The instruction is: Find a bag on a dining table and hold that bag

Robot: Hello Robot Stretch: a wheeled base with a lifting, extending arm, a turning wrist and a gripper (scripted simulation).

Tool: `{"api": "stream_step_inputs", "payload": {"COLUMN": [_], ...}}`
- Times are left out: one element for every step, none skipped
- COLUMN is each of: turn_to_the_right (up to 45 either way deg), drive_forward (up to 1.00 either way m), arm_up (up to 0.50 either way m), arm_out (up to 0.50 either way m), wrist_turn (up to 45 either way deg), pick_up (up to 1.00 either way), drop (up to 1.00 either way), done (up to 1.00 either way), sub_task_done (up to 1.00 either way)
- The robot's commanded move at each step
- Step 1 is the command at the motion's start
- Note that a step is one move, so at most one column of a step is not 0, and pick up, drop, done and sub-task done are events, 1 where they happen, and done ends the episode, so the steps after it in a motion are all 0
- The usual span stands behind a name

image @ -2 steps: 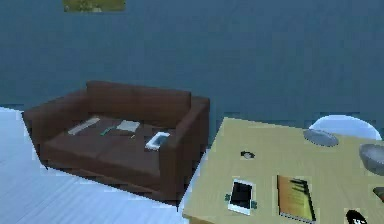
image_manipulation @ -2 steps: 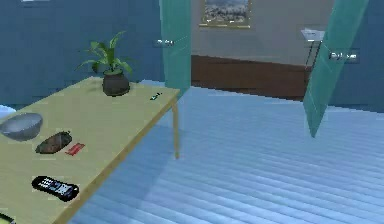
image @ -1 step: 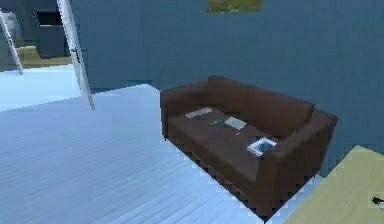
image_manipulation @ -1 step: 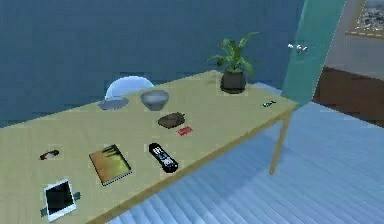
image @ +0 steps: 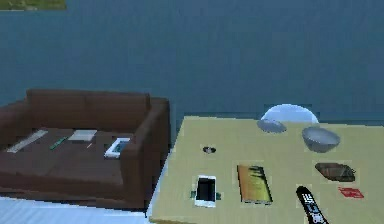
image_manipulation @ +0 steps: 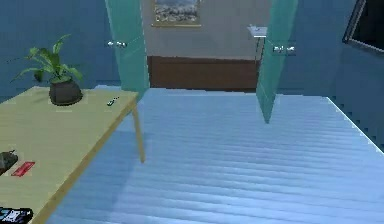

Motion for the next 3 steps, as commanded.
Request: {"api": "stream_step_inputs", "payload": {"turn_to_the_right": [45.0, 30.0, 0.0], "drive_forward": [0.0, 0.0, 0.85], "arm_up": [0.0, 0.0, 0.0], "arm_out": [0.0, 0.0, 0.0], "wrist_turn": [0.0, 0.0, 0.0], "pick_up": [0.0, 0.0, 0.0], "drop": [0.0, 0.0, 0.0], "done": [0.0, 0.0, 0.0], "sub_task_done": [0.0, 0.0, 0.0]}}
